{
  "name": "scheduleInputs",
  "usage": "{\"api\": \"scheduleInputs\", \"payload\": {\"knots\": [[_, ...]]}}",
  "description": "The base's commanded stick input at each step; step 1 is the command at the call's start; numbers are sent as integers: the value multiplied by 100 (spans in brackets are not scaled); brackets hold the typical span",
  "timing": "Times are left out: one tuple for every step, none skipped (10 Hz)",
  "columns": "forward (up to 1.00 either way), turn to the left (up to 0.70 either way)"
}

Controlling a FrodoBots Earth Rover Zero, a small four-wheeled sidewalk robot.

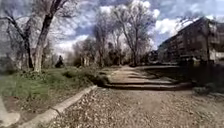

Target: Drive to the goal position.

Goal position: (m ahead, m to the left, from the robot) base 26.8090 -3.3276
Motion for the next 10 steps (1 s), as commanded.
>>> {"api": "scheduleInputs", "payload": {"knots": [[70, -6], [70, 0], [70, 0], [70, 0], [70, 0], [70, 0], [70, 0], [70, 0], [70, 0], [70, 0]]}}
